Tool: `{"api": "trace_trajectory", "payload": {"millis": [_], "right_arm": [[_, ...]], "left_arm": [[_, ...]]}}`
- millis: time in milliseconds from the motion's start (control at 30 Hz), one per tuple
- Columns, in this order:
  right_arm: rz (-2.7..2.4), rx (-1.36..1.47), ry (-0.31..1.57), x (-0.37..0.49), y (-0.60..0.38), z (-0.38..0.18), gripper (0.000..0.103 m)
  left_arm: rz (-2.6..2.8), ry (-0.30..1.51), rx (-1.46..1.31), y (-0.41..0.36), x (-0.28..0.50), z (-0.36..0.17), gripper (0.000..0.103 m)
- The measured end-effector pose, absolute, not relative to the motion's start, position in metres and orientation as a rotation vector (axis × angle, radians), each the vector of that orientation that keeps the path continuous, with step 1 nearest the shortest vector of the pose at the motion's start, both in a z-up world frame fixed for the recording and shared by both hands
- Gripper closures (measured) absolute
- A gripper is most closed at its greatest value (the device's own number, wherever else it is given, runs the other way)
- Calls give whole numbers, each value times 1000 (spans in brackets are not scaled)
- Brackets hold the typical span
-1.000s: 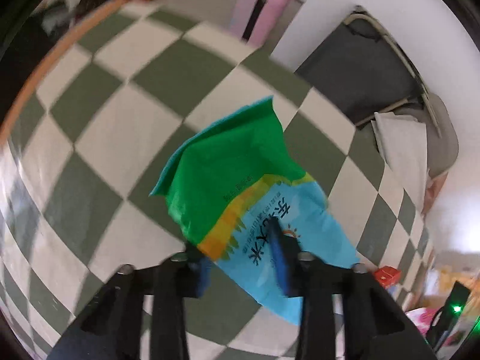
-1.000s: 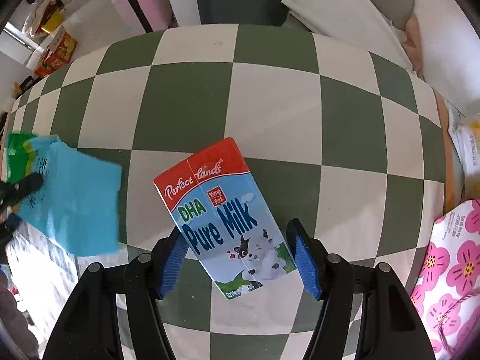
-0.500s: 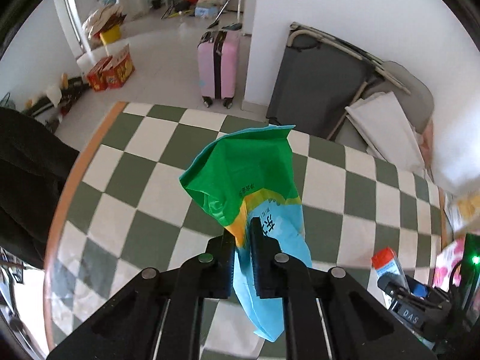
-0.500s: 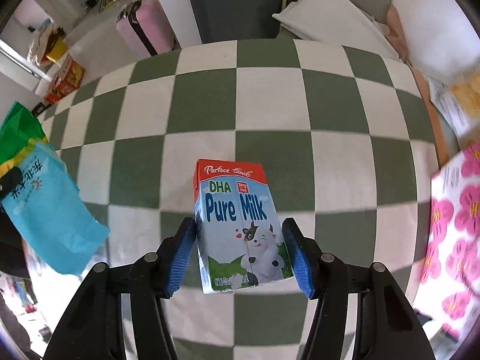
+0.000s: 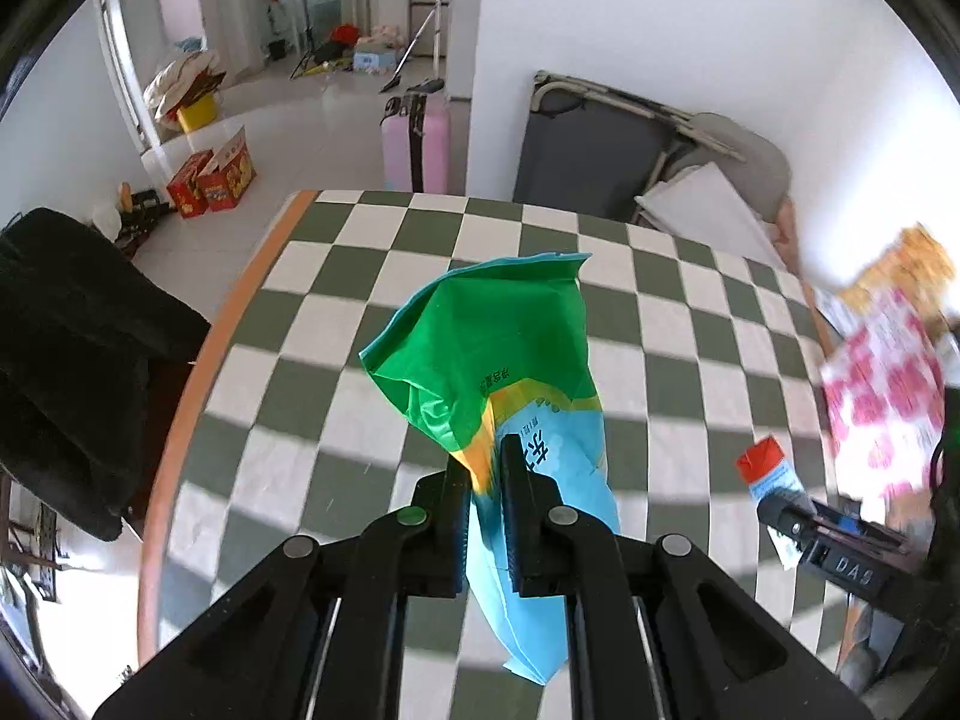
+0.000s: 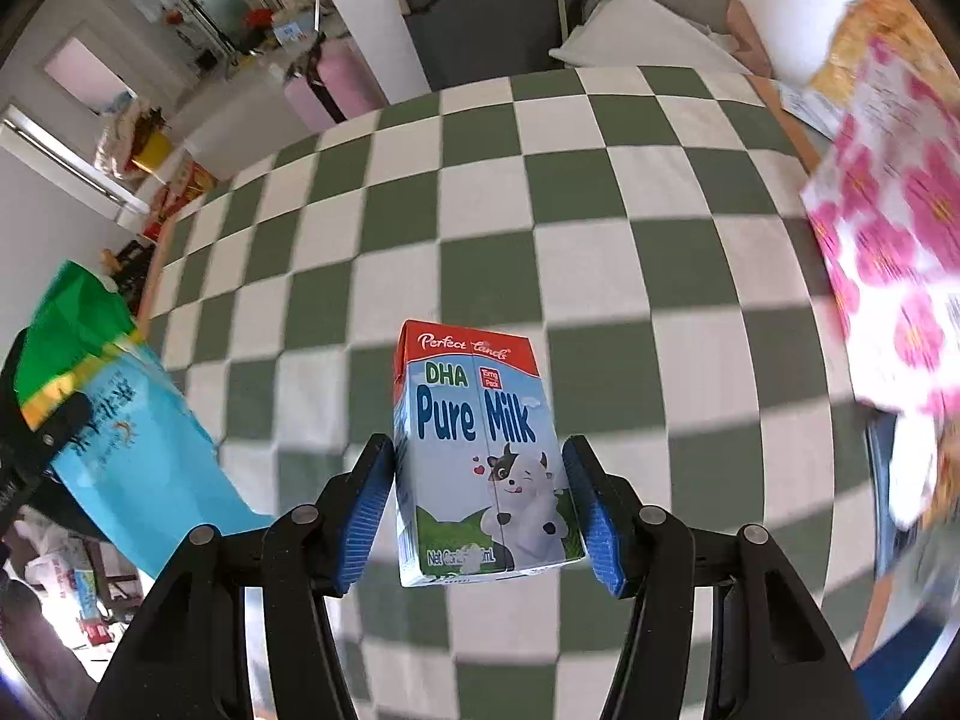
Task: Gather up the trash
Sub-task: 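Lift the snack bag with the left tool while the right tool lifts the milk carton, then carry snack bag and carton over the white bin and open both tools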
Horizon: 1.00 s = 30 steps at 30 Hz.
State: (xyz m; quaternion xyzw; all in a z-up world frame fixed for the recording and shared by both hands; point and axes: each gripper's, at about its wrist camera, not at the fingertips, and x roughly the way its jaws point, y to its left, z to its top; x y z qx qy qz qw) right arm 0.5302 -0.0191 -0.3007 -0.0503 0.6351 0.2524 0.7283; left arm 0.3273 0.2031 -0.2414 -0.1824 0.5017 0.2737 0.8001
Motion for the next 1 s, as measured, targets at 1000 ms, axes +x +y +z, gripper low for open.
{"api": "trace_trajectory", "payload": {"millis": [1000], "right_arm": [[440,-22,1683,30,-174,-415,44]], "left_arm": [[383,1549,-583,93,-15,-491,96]]}}
